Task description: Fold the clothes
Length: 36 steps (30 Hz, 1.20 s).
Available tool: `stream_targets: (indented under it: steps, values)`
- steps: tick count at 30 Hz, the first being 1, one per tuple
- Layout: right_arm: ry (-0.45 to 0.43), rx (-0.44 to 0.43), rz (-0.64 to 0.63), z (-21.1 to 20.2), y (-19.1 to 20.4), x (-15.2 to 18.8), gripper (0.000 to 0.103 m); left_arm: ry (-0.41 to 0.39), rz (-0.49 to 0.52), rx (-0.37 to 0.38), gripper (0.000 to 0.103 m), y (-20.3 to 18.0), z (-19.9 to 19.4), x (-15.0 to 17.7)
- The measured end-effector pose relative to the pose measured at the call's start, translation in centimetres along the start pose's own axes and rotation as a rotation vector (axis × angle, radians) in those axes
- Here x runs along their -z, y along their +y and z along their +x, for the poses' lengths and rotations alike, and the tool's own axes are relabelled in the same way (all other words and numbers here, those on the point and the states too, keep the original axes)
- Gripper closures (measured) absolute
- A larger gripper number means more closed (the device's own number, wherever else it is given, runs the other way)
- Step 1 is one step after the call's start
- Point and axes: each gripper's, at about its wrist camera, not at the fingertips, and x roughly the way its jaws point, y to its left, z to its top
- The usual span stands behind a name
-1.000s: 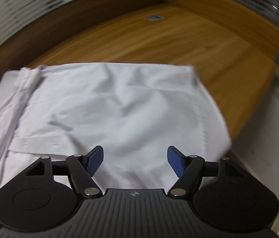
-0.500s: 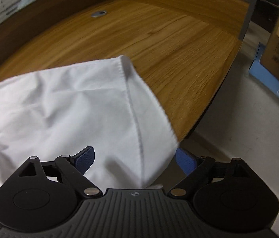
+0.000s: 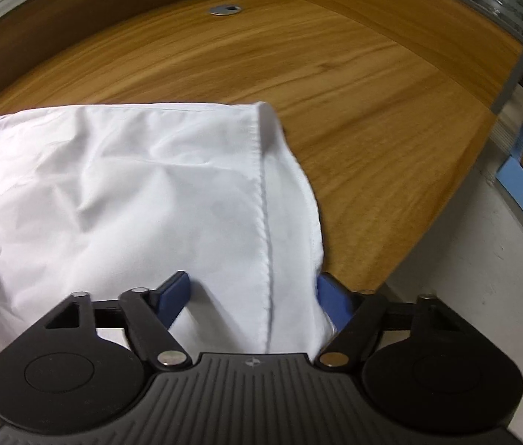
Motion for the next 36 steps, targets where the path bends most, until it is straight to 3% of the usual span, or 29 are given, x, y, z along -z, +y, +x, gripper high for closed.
stream_targets:
  steps: [3, 4, 11, 16, 30, 36]
  values:
    - [-0.001, -0.010, -0.046, -0.2, 1.0, -0.2, 0.068, -0.003, -0.009, 0.008, 0.036, 0.5, 0.0, 0.5]
    - [0.001, -0.005, -0.063, -0.2, 1.3, -0.4, 0.097, -0.007, -0.010, 0.014, 0.036, 0.6, 0.0, 0.7]
    - [0.000, 0.040, -0.158, 0.2, 2.4, -2.6, 0.100, -0.014, -0.042, 0.052, 0.037, 1.2, -0.3, 1.5]
    - [-0.017, 0.029, -0.253, 1.8, 3.4, -6.7, 0.100, -0.018, -0.103, 0.043, 0.037, 0.1, -0.5, 1.6]
    - [-0.096, -0.157, -0.581, 10.5, 7.4, -24.9, 0.100, -0.016, -0.409, -0.092, 0.036, -13.2, -1.6, 2.7]
    - [-0.103, -0.230, -0.648, 12.6, 8.7, -30.0, 0.099, -0.011, -0.503, -0.115, 0.036, -16.0, -2.1, 2.8]
